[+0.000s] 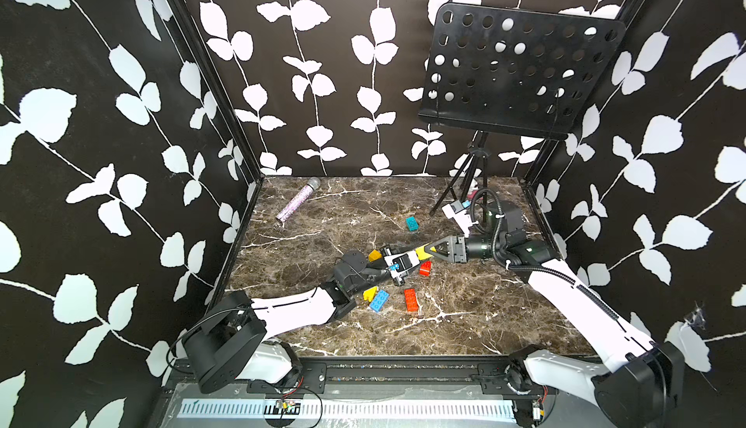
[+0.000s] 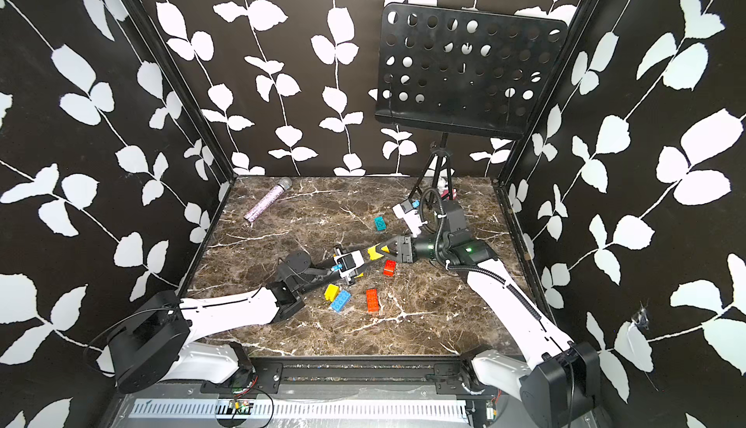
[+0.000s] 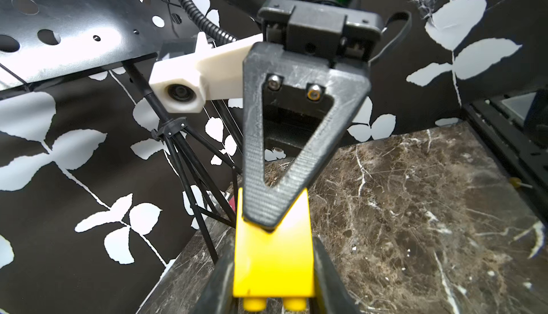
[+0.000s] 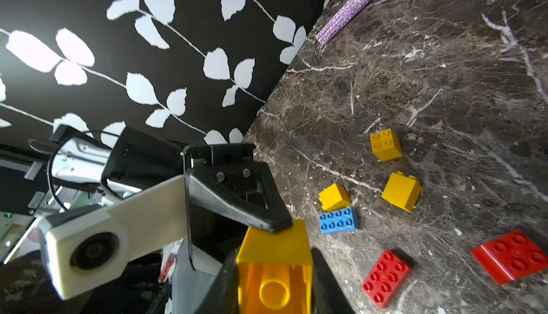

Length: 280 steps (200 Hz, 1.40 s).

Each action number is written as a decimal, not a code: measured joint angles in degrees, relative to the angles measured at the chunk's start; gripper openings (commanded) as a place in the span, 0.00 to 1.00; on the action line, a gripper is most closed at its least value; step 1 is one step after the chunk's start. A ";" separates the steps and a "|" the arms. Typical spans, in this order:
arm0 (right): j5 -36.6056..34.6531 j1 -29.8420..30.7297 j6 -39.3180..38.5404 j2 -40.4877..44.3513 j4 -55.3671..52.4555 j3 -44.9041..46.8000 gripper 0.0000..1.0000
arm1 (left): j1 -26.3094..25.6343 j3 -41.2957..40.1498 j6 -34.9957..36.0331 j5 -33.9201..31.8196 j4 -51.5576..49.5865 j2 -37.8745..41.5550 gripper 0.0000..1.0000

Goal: Assemble the letter r with lego
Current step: Pick up the lego brick from the center of the board, then place the lego brick at the center of the board.

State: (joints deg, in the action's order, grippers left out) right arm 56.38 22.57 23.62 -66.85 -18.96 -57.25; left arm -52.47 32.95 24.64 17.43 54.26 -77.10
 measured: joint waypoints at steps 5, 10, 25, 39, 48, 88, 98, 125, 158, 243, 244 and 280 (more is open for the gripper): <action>0.00 0.02 0.00 0.00 0.00 0.02 0.43 | 0.00 0.02 0.00 0.00 -0.44 0.28 0.00; -0.04 0.04 -0.04 0.00 0.04 0.02 0.49 | 0.00 0.02 0.00 -0.07 -1.05 0.63 0.00; -0.44 0.07 0.07 0.00 0.26 0.02 0.59 | -0.02 0.02 -0.04 -0.83 -3.58 2.34 0.00; -1.84 0.04 0.02 -0.04 0.17 0.02 0.61 | -0.09 0.02 -0.20 -2.43 -6.82 4.63 0.00; -2.84 -0.07 0.00 -0.04 0.02 0.00 0.62 | -0.15 0.09 -0.33 -4.17 -10.45 6.80 0.00; -10.78 -3.19 0.37 0.66 -1.14 0.00 0.66 | -0.33 5.77 -4.37 -22.40 -35.89 16.79 0.00; -12.66 -4.11 0.42 1.11 -1.16 0.00 0.66 | -0.17 8.04 -6.80 -28.17 -42.60 18.62 0.00; -15.19 -4.90 0.61 0.79 -1.07 0.00 0.64 | 3.02 15.37 -16.06 -37.38 -62.34 20.81 0.00; -15.65 -4.87 0.87 -4.17 -1.11 0.00 0.64 | 9.92 23.89 -29.14 -38.84 -83.78 16.85 0.00; -21.86 -1.05 -0.59 -8.92 -3.02 3.17 0.64 | 11.80 34.29 -38.84 -26.97 -106.99 -13.03 0.00; -21.94 -0.98 -0.61 -8.96 -3.02 3.21 0.64 | 11.80 34.36 -38.84 -26.82 -107.06 -13.20 0.01; -26.16 3.96 -2.10 -12.94 -3.43 3.72 0.62 | 13.55 36.72 -38.23 -20.15 -107.97 -20.76 0.11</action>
State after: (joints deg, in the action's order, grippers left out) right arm 30.22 26.52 21.52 -79.79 -22.39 -53.54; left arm -38.92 69.67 -13.58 -2.72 -53.71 -97.86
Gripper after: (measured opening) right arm 0.625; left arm 0.317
